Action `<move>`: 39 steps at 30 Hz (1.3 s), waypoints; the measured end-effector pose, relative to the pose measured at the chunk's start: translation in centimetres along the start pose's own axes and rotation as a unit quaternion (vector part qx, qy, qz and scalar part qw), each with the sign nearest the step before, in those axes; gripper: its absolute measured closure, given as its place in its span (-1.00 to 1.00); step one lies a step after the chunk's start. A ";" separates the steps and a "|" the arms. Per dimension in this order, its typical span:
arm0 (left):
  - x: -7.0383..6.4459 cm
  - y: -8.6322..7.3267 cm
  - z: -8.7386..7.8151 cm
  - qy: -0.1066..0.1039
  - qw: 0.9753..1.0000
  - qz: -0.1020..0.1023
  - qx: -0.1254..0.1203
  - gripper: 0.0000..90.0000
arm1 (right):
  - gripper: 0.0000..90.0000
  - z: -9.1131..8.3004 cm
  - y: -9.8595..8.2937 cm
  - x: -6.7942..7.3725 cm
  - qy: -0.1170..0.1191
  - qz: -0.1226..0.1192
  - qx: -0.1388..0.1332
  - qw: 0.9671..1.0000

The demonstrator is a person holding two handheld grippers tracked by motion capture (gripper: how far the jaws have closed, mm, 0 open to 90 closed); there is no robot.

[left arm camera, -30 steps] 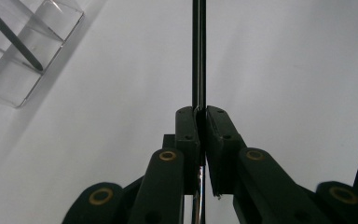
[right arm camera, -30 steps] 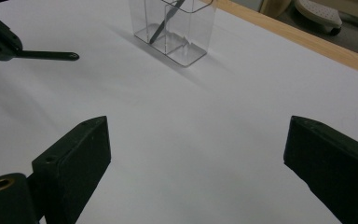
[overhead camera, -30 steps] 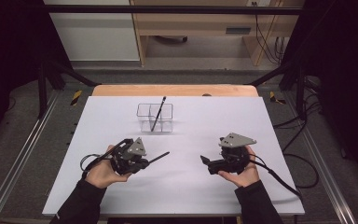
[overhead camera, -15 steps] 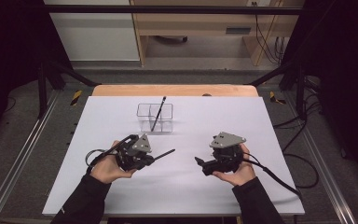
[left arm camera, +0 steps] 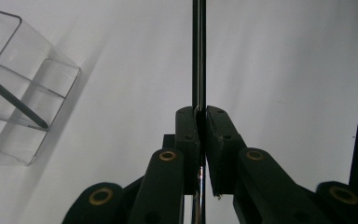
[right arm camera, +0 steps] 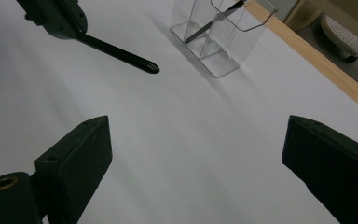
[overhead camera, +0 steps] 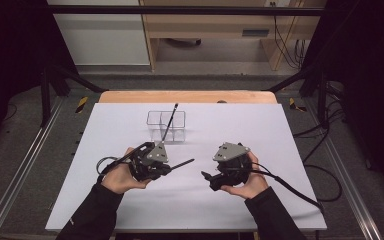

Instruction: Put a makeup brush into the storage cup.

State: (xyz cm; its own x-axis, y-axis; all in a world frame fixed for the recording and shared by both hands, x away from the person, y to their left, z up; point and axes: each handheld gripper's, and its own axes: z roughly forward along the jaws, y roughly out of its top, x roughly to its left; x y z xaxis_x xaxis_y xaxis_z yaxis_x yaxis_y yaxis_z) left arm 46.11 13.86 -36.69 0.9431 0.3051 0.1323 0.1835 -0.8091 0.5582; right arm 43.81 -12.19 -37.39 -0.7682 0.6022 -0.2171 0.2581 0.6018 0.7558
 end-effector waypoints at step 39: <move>-0.9 3.2 1.1 -0.037 0.998 0.036 0.019 0.85 | -0.64 1.3 1.6 3.5 -0.022 -0.172 0.051 0.984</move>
State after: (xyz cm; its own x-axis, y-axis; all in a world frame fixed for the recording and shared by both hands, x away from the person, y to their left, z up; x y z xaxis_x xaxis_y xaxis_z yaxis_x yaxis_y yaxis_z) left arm 46.15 10.47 -35.95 0.9719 0.2083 0.1093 0.1233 -0.8468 0.5174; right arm 42.31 -8.45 -37.68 -0.7945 0.3749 -0.4777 0.0463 0.8218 0.5680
